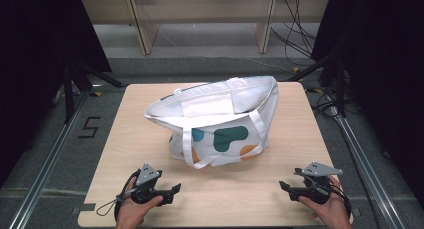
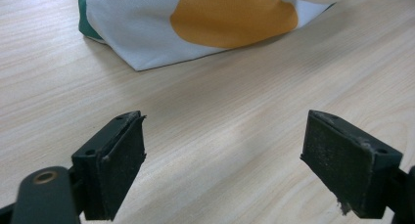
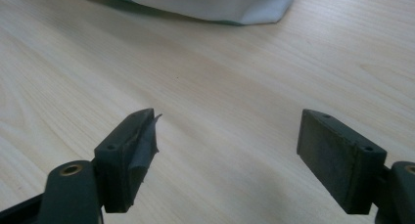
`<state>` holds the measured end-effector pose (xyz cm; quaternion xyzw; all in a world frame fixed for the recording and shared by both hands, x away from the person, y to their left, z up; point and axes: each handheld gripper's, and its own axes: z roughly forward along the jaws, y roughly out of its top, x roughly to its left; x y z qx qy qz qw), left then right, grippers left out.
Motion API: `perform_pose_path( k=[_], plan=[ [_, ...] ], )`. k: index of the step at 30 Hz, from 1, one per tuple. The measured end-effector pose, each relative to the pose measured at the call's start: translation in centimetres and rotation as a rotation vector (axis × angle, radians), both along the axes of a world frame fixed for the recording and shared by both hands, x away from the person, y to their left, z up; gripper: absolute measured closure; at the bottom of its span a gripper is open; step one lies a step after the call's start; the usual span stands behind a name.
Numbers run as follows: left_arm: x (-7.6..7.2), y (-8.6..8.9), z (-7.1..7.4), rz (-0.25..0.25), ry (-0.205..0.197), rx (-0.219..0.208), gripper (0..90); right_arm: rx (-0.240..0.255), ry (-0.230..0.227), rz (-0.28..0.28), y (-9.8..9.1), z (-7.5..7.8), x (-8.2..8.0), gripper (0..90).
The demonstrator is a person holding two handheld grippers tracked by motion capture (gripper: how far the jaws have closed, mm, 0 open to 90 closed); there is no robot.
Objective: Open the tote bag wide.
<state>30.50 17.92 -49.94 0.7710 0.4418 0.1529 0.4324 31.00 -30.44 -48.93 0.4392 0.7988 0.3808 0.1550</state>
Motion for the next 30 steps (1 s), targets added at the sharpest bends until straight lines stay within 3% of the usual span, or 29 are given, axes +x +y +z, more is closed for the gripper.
perform_pose_path(
  k=[2, 4, 6, 7, 8, 10, 12, 14, 16, 17, 18, 19, 20, 21, 22, 23, 24, 25, 27, 28, 29, 30],
  plan=[
    [0.0, 0.0, 0.0, -0.001, 0.003, 0.003, 15.0, -0.01, -0.007, 0.005, -0.1, 0.0, 0.1, 21.9],
    [0.1, 0.3, 0.2, -0.039, -0.004, 0.049, 15.0, -0.02, -0.004, 0.01, -0.1, 0.0, 0.1, 20.4],
    [0.1, 0.3, 0.2, -0.038, 0.0, 0.047, 15.0, -0.016, -0.001, 0.012, 0.0, 0.0, 0.1, 20.0],
    [0.1, 0.1, 0.0, -0.023, 0.0, 0.04, 15.0, -0.028, -0.032, 0.025, -0.1, 0.1, 0.2, 19.7],
    [0.1, 0.1, 0.0, -0.023, -0.001, 0.035, 15.0, -0.009, -0.008, 0.012, 0.0, 0.1, 0.1, 19.7],
    [0.1, 0.1, 0.0, -0.029, 0.001, 0.047, 15.0, -0.011, -0.028, 0.025, -0.1, 0.1, 0.2, 20.0],
    [0.1, 0.1, 0.1, -0.03, 0.0, 0.048, 15.0, 0.001, -0.011, 0.017, 0.1, 0.2, 0.1, 20.4],
    [0.1, 0.1, 0.1, -0.029, -0.002, 0.049, 15.0, -0.032, -0.047, 0.039, -0.2, 0.4, 0.4, 24.0],
    [0.1, 0.2, 0.1, -0.031, 0.001, 0.053, 15.5, -0.01, -0.033, 0.043, -0.2, 0.6, 0.3, 27.1],
    [0.0, 0.1, 0.1, -0.026, -0.007, 0.051, 15.8, -0.03, -0.063, 0.041, -0.3, 0.7, 0.4, 29.4],
    [0.0, 0.1, 0.1, -0.02, -0.008, 0.038, 16.8, -0.007, -0.037, 0.021, -0.1, 0.8, 0.2, 32.0],
    [0.0, 0.3, 0.2, -0.036, 0.0, 0.054, 18.4, -0.002, -0.039, 0.023, -0.1, 1.0, 0.3, 34.3],
    [0.0, 0.1, 0.2, -0.007, -0.003, 0.023, 20.3, -0.024, -0.079, 0.052, -0.4, 1.2, 0.6, 38.0],
    [0.1, 0.2, 0.2, -0.019, -0.008, 0.01, 22.8, 0.002, -0.062, 0.038, -0.2, 1.4, 0.5, 43.9],
    [0.1, 0.2, 0.2, -0.019, -0.008, 0.01, 26.4, 0.011, -0.073, 0.047, -0.3, 1.6, 0.6, 47.3],
    [0.1, 0.3, 0.2, -0.014, 0.007, 0.006, 26.4, 0.011, -0.073, 0.047, -0.3, 1.6, 0.6, 47.3],
    [0.1, 0.5, 0.3, -0.031, 0.014, 0.011, 33.4, 0.015, -0.071, 0.053, -0.3, 1.7, 0.6, 49.3],
    [0.0, 0.5, 0.4, -0.026, -0.011, 0.021, 43.9, 0.004, -0.079, 0.074, -0.4, 2.0, 0.8, 59.2],
    [0.0, 0.6, 0.4, -0.026, -0.014, 0.03, 59.0, 0.007, -0.061, 0.083, -0.3, 2.2, 0.8, 68.5],
    [-0.1, 1.0, 0.6, -0.04, -0.019, 0.088, 59.0, 0.007, -0.061, 0.083, -0.3, 2.2, 0.8, 68.5],
    [-0.1, 1.1, 0.7, -0.038, -0.025, 0.088, 75.9, -0.02, -0.106, 0.121, -0.4, 2.3, 1.2, 78.1],
    [0.0, 1.3, 0.8, -0.054, -0.036, 0.1, 75.9, -0.02, -0.106, 0.121, -0.4, 2.3, 1.2, 78.1]
  ],
)
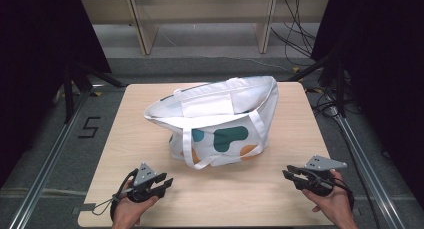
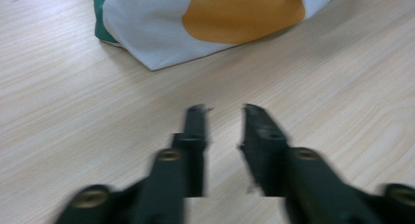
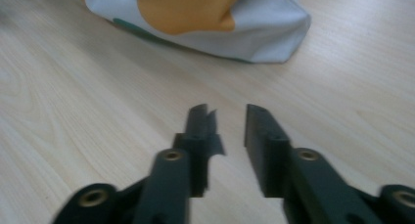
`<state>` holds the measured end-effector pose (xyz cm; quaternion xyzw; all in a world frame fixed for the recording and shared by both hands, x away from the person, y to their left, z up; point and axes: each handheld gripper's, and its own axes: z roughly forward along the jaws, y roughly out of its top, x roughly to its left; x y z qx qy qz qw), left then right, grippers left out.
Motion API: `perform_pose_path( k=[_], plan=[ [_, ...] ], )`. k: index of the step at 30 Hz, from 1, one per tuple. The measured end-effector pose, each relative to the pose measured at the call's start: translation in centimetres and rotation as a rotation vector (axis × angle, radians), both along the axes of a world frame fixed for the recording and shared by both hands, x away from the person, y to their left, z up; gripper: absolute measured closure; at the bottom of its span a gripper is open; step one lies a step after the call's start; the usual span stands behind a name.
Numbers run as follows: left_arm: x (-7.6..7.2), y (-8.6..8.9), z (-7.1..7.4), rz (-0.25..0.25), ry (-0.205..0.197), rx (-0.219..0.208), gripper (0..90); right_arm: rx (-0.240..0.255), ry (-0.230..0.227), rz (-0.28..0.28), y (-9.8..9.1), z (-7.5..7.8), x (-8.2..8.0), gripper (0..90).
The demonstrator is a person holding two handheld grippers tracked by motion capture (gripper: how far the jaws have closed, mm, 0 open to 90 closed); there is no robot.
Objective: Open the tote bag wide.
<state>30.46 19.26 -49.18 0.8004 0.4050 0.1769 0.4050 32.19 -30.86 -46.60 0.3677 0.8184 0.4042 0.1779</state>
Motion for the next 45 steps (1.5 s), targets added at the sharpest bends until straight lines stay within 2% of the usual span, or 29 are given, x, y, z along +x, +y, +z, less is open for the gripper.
perform_pose_path(
  k=[1, 2, 3, 6, 8, 10, 12, 13, 14, 15, 16, 17, 18, 19, 23, 24, 26, 27, 31, 33, 35, 36, 39, 40, 41, 42, 43, 44, 45],
  plan=[
    [0.1, 0.2, 0.3, -0.003, 0.011, -0.064, 87.8, 0.013, 0.017, 0.001, 0.2, 0.3, 0.1, 83.5],
    [0.1, 0.2, 0.3, -0.003, 0.011, -0.064, 89.4, 0.013, 0.017, 0.001, 0.2, 0.3, 0.1, 83.5],
    [0.1, 0.2, 0.7, -0.009, 0.016, -0.116, 89.5, 0.027, 0.008, 0.011, 0.3, 0.7, 0.4, 87.4],
    [0.3, 0.1, 1.1, -0.017, -0.001, -0.116, 89.6, 0.034, -0.005, 0.017, 0.5, 1.3, 0.9, 90.0],
    [0.6, 0.3, 1.9, -0.003, -0.004, -0.119, 89.6, 0.05, -0.034, 0.041, 1.0, 2.7, 1.7, 90.0],
    [1.2, 0.8, 3.5, 0.01, -0.031, -0.165, 89.6, 0.048, -0.071, 0.082, 1.4, 4.4, 2.6, 90.0],
    [1.4, 1.0, 4.1, 0.009, -0.04, -0.16, 89.6, 0.068, -0.092, 0.073, 1.8, 5.2, 2.8, 90.0],
    [1.6, 1.2, 4.8, -0.001, -0.052, -0.15, 89.6, 0.068, -0.114, 0.097, 2.3, 7.1, 3.7, 90.0],
    [1.7, 1.1, 5.5, 0.01, -0.053, -0.158, 89.6, 0.068, -0.114, 0.097, 2.3, 7.1, 3.7, 90.0],
    [2.2, 1.1, 6.9, 0.0, -0.064, -0.152, 89.5, 0.081, -0.137, 0.1, 3.0, 8.5, 4.4, 90.0],
    [2.2, 1.1, 6.9, 0.0, -0.064, -0.152, 89.5, 0.081, -0.137, 0.1, 3.0, 8.5, 4.4, 90.0],
    [2.7, 1.1, 8.2, -0.008, -0.08, -0.144, 89.5, 0.078, -0.128, 0.115, 3.7, 10.5, 5.1, 90.0],
    [2.7, 1.1, 8.2, -0.008, -0.08, -0.144, 89.5, 0.078, -0.128, 0.115, 3.7, 10.5, 5.1, 90.0],
    [3.0, 1.0, 9.4, -0.031, -0.094, -0.132, 89.5, 0.077, -0.157, 0.13, 4.2, 12.0, 5.9, 90.0],
    [3.5, 1.0, 11.2, -0.043, -0.097, -0.149, 89.5, 0.083, -0.173, 0.137, 4.7, 13.7, 6.7, 90.0],
    [4.1, 0.9, 12.5, -0.051, -0.102, -0.149, 89.5, 0.083, -0.193, 0.14, 5.1, 15.2, 7.3, 90.0],
    [4.6, 0.9, 13.2, -0.049, -0.11, -0.148, 89.5, 0.095, -0.204, 0.142, 5.7, 16.7, 7.8, 90.0],
    [5.6, 0.7, 14.5, -0.032, -0.131, -0.143, 89.5, 0.091, -0.222, 0.142, 6.1, 17.4, 8.2, 90.0],
    [7.5, 0.0, 16.1, -0.023, -0.152, -0.143, 89.5, 0.039, -0.221, 0.158, 7.8, 19.2, 10.4, 90.0],
    [9.2, -1.0, 17.2, -0.023, -0.166, -0.144, 89.5, -0.002, -0.213, 0.149, 8.7, 19.2, 11.8, 90.0],
    [9.8, -1.4, 17.4, -0.023, -0.169, -0.134, 89.5, -0.017, -0.188, 0.155, 9.0, 19.2, 12.4, 90.0],
    [10.5, -1.6, 17.5, -0.014, -0.169, -0.13, 89.4, -0.056, -0.178, 0.142, 9.5, 18.7, 13.6, 90.0],
    [13.5, -1.9, 15.7, 0.042, -0.152, -0.092, 89.4, -0.08, -0.123, 0.099, 9.6, 16.9, 15.1, 90.0],
    [13.5, -1.9, 15.7, 0.042, -0.152, -0.092, 89.4, -0.08, -0.123, 0.099, 9.6, 16.9, 15.1, 90.0],
    [14.3, -1.8, 14.6, 0.058, -0.133, -0.096, 89.4, -0.137, -0.033, 0.073, 9.5, 14.0, 16.2, 90.0],
    [15.1, -1.6, 13.3, 0.075, -0.106, -0.103, 89.4, -0.137, -0.033, 0.073, 9.5, 14.0, 16.2, 90.0],
    [15.8, -1.5, 11.7, 0.087, -0.07, -0.114, 89.5, -0.156, 0.012, 0.077, 9.0, 10.8, 17.0, 90.0],
    [16.6, -1.4, 8.1, 0.09, 0.008, -0.061, 89.5, -0.161, 0.057, 0.071, 8.8, 9.4, 17.1, 90.0],
    [16.7, -1.5, 6.2, 0.083, 0.046, 0.007, 89.5, -0.172, 0.086, 0.077, 8.7, 7.8, 17.2, 90.0]
  ],
)
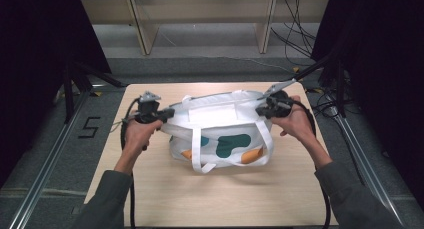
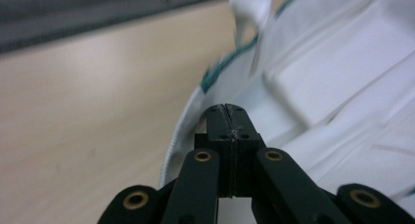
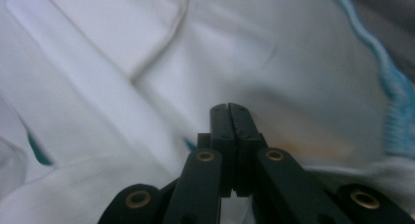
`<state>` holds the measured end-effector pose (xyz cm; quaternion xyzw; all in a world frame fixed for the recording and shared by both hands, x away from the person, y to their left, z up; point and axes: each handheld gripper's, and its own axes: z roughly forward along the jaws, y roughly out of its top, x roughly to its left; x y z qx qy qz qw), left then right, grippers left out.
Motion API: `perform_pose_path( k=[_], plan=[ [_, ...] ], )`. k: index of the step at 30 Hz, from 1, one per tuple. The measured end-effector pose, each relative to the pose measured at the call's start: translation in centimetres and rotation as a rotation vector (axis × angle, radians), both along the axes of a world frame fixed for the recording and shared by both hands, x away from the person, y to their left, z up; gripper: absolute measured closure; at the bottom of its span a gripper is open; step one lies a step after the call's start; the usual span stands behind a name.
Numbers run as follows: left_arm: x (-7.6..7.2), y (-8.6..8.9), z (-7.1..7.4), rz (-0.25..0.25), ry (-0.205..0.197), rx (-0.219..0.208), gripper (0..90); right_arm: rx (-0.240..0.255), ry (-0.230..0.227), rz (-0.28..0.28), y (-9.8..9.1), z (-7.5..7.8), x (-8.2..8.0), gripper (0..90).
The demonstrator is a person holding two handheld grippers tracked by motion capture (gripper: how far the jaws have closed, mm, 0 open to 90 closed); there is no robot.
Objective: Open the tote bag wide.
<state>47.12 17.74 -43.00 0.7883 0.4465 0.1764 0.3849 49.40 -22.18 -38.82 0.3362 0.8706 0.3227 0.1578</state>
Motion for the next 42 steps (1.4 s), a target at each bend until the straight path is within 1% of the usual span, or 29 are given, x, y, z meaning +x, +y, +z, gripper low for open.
perform_pose_path(
  k=[1, 2, 4, 5, 6, 7, 8, 9, 10, 11, 12, 13, 17, 18, 20, 23, 24, 25, 26, 27, 29, 31, 33, 35, 36, 39, 40, 41, 42],
  plan=[
    [0.0, 0.0, 0.0, 0.0, 0.0, 0.0, 89.5, 0.0, 0.0, 0.0, 0.0, 0.0, 0.0, 90.0],
    [0.0, 0.1, -1.7, -0.03, 0.049, 0.033, 89.5, -0.016, 0.028, 0.002, -0.1, -1.6, 0.0, 90.0],
    [-0.5, 1.0, -3.7, 0.012, 0.033, -0.1, 89.6, 0.009, 0.102, -0.04, -0.1, -5.6, -0.2, 90.0],
    [-0.5, 1.0, -3.7, 0.012, 0.033, -0.1, 89.7, 0.009, 0.102, -0.04, -0.1, -5.6, -0.2, 90.0],
    [-0.4, 1.2, -3.8, -0.001, 0.039, -0.074, 89.7, 0.003, 0.064, -0.041, -0.2, -6.0, -0.1, 90.0],
    [-0.4, 1.1, -3.6, -0.003, 0.047, -0.057, 89.7, 0.003, 0.064, -0.041, -0.2, -6.0, -0.1, 90.0],
    [-0.3, 0.8, -3.0, -0.018, 0.053, 0.017, 89.6, -0.025, 0.058, -0.016, 0.1, -5.3, -0.1, 90.0],
    [-0.3, 0.5, -2.7, -0.02, 0.05, 0.033, 89.6, -0.046, 0.057, -0.027, 0.3, -4.9, -0.2, 90.0],
    [-0.3, 0.5, -2.4, -0.025, 0.045, 0.025, 89.5, -0.047, 0.034, -0.006, 0.3, -4.5, -0.2, 90.0],
    [-0.3, 0.6, -2.1, -0.022, 0.044, 0.003, 89.5, -0.038, 0.047, -0.019, 0.4, -4.0, -0.4, 90.0],
    [-0.4, 0.5, -1.8, -0.012, 0.033, -0.038, 89.3, -0.024, 0.032, -0.022, 0.4, -3.5, -0.5, 90.0],
    [-0.4, 0.5, -1.8, -0.012, 0.033, -0.038, 89.2, 0.004, 0.042, -0.033, 0.6, -2.9, -0.6, 90.0],
    [-0.5, -0.5, -0.3, -0.036, 0.003, -0.063, 88.2, 0.028, 0.018, -0.023, 1.3, -1.6, -0.4, 90.0],
    [-0.5, -1.4, 0.3, -0.049, 0.0, -0.098, 87.6, 0.039, 0.022, -0.006, 1.9, -1.0, -0.2, 90.0],
    [-0.7, -2.8, 0.9, -0.09, -0.001, -0.15, 87.8, 0.053, 0.006, 0.007, 2.9, -1.0, -0.1, 90.0],
    [-1.0, -4.1, 1.0, -0.131, 0.009, -0.16, 88.2, 0.076, -0.01, 0.051, 3.5, -1.2, 0.3, 90.0],
    [-1.0, -5.6, 0.9, -0.166, 0.006, -0.133, 88.2, 0.092, 0.007, 0.055, 3.6, -1.6, 0.6, 90.0],
    [-1.0, -5.6, 0.9, -0.166, 0.006, -0.133, 88.3, 0.092, 0.007, 0.055, 3.6, -1.6, 0.6, 90.0],
    [-0.6, -6.5, 0.7, -0.168, 0.016, -0.119, 88.4, 0.085, 0.042, 0.057, 3.4, -2.2, 0.8, 90.0],
    [-0.6, -6.5, 0.7, -0.168, 0.016, -0.119, 88.6, 0.085, 0.042, 0.057, 3.4, -2.2, 0.8, 90.0],
    [0.1, -7.0, 0.6, -0.162, 0.038, -0.11, 89.0, 0.117, 0.108, 0.105, 3.4, -3.2, 0.0, 90.0],
    [0.2, -7.0, 0.6, -0.161, 0.043, -0.11, 89.1, 0.116, 0.125, 0.131, 3.4, -3.4, -0.8, 90.0],
    [0.3, -7.2, 0.6, -0.173, 0.048, -0.113, 89.1, 0.073, 0.19, 0.215, 3.2, -3.6, -3.2, 90.0],
    [0.5, -7.6, 0.4, -0.175, 0.06, -0.116, 89.2, -0.019, 0.222, 0.297, 3.6, -4.9, -5.8, 90.0],
    [0.4, -8.1, 0.2, -0.179, 0.065, -0.115, 89.1, -0.026, 0.275, 0.325, 3.7, -5.8, -7.2, 90.0],
    [0.2, -8.6, 0.2, -0.197, 0.059, -0.084, 87.7, 0.012, 0.239, 0.307, 3.4, -4.8, -6.9, 90.0],
    [-0.1, -9.0, 0.3, -0.207, 0.06, -0.084, 87.4, 0.087, 0.145, 0.282, 3.5, -3.4, -6.1, 90.0],
    [-0.1, -9.0, 0.3, -0.207, 0.06, -0.084, 87.3, 0.087, 0.145, 0.282, 3.5, -3.4, -6.1, 90.0],
    [-0.3, -9.1, 0.4, -0.227, 0.056, -0.089, 86.9, 0.078, 0.061, 0.261, 4.0, -1.8, -5.4, 90.0]
  ],
)
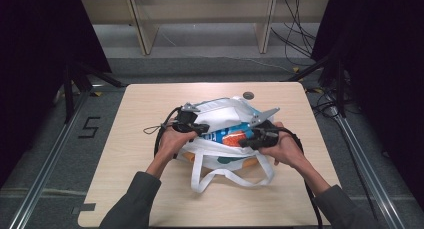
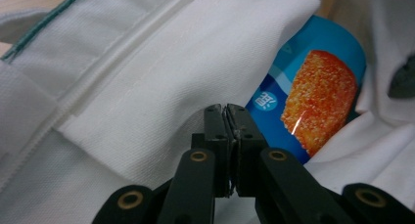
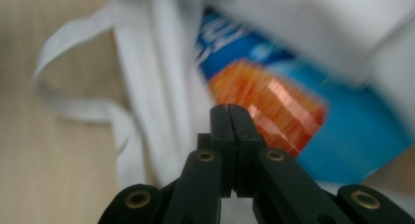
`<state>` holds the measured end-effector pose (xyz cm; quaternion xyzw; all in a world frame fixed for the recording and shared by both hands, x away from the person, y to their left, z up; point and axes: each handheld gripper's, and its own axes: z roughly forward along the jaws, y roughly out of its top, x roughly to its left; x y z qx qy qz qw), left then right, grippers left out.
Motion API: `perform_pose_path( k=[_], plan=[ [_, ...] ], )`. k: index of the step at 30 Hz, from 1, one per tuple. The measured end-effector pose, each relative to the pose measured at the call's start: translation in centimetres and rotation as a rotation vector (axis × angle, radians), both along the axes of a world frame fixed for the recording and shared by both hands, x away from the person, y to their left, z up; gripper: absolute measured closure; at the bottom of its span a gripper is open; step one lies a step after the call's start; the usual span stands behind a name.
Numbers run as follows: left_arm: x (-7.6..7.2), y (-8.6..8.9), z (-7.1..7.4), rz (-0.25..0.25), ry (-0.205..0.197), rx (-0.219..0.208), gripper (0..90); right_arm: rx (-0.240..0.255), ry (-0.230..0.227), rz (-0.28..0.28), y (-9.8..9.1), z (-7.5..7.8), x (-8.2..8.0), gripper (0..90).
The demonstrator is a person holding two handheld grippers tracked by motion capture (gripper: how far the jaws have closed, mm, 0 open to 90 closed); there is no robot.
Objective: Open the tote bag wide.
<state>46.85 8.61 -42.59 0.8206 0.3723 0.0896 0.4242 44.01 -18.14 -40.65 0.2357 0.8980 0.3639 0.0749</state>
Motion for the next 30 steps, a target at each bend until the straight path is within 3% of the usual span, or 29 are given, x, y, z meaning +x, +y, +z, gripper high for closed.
perform_pose_path(
  k=[3, 4, 5, 6, 7, 8, 9, 10, 11, 12, 13, 14, 15, 16, 17, 18, 20, 21, 22, 23, 24, 25, 27, 28, 29, 30],
  plan=[
    [-0.3, -0.2, -0.2, -0.005, 0.009, -0.006, 86.8, -0.009, -0.036, -0.023, 1.1, 0.8, 1.1, 90.0],
    [-0.6, -0.3, -0.4, -0.019, 0.016, 0.005, 86.8, -0.063, -0.04, -0.028, 2.3, 0.8, 2.5, 90.0],
    [-1.0, -0.3, -0.7, -0.045, 0.024, 0.028, 86.8, -0.063, -0.04, -0.028, 2.3, 0.8, 2.5, 90.0],
    [-2.3, -0.3, -1.5, -0.09, 0.04, 0.073, 87.3, -0.121, -0.043, -0.057, 3.6, 0.0, 4.2, 90.0],
    [-3.0, -0.1, -2.1, -0.11, 0.058, 0.084, 88.0, -0.166, -0.052, -0.073, 4.1, -0.4, 5.2, 90.0],
    [-3.5, 0.1, -2.5, -0.123, 0.066, 0.095, 89.1, -0.178, -0.052, -0.095, 4.5, -0.8, 6.3, 90.0],
    [-4.5, 0.4, -3.5, -0.124, 0.095, 0.096, 89.4, -0.174, -0.062, -0.114, 4.6, -1.1, 7.4, 90.0],
    [-5.3, 0.5, -4.3, -0.121, 0.104, 0.093, 89.4, -0.159, -0.056, -0.179, 4.7, -1.3, 9.2, 90.0],
    [-5.3, 0.5, -4.3, -0.121, 0.104, 0.093, 89.5, -0.159, -0.056, -0.179, 4.7, -1.3, 9.2, 90.0],
    [-6.8, 0.8, -5.3, -0.126, 0.085, 0.085, 89.5, -0.145, -0.044, -0.299, 4.3, -1.9, 12.0, 90.0],
    [-6.8, 0.8, -5.3, -0.126, 0.085, 0.085, 89.5, -0.145, -0.044, -0.299, 4.3, -1.9, 12.0, 90.0],
    [-7.3, 0.8, -5.7, -0.129, 0.068, 0.087, 89.6, -0.169, 0.045, -0.357, 3.9, -3.3, 14.2, 90.0],
    [-7.5, 0.8, -5.9, -0.129, 0.055, 0.088, 89.6, -0.169, 0.045, -0.357, 3.9, -3.3, 14.2, 90.0],
    [-7.3, 0.7, -6.1, -0.125, 0.073, 0.086, 89.6, -0.134, 0.117, -0.387, 3.3, -4.8, 15.7, 90.0],
    [-7.3, 0.7, -6.1, -0.125, 0.073, 0.086, 89.6, -0.134, 0.117, -0.387, 3.3, -4.8, 15.7, 90.0],
    [-7.2, 0.6, -5.9, -0.133, 0.066, 0.102, 89.6, -0.121, 0.161, -0.403, 3.0, -5.3, 16.0, 90.0],
    [-7.3, 0.5, -5.8, -0.147, 0.045, 0.121, 89.5, -0.117, 0.185, -0.4, 2.7, -5.3, 16.1, 90.0],
    [-7.3, 0.5, -5.6, -0.15, 0.049, 0.124, 89.5, -0.16, 0.155, -0.389, 2.8, -5.0, 15.9, 90.0],
    [-7.1, 0.6, -4.7, -0.151, 0.044, 0.123, 89.4, -0.181, 0.129, -0.374, 3.0, -4.2, 15.4, 90.0],
    [-7.1, 0.6, -4.7, -0.151, 0.044, 0.123, 88.6, -0.181, 0.129, -0.374, 3.0, -4.2, 15.4, 90.0],
    [-6.9, 0.7, -3.9, -0.163, 0.043, 0.128, 86.3, -0.137, 0.099, -0.347, 2.4, -2.5, 14.7, 90.0],
    [-6.5, 0.7, -3.1, -0.158, 0.034, 0.127, 86.3, -0.137, 0.099, -0.347, 2.4, -2.5, 14.7, 90.0],
    [-5.3, 0.7, -0.8, -0.148, -0.004, 0.096, 84.6, -0.086, 0.061, -0.345, 2.0, -0.6, 13.4, 90.0],
    [-3.6, 0.0, 1.3, -0.136, -0.021, 0.063, 85.2, -0.01, 0.063, -0.285, 2.1, 1.2, 11.8, 90.0],
    [-3.6, 0.0, 1.3, -0.136, -0.021, 0.063, 85.2, -0.01, 0.063, -0.285, 2.1, 1.2, 11.8, 90.0],
    [-1.6, -1.3, 2.4, -0.09, -0.037, 0.08, 85.9, -0.006, 0.063, -0.2, 2.9, 1.8, 10.2, 90.0]
  ],
)
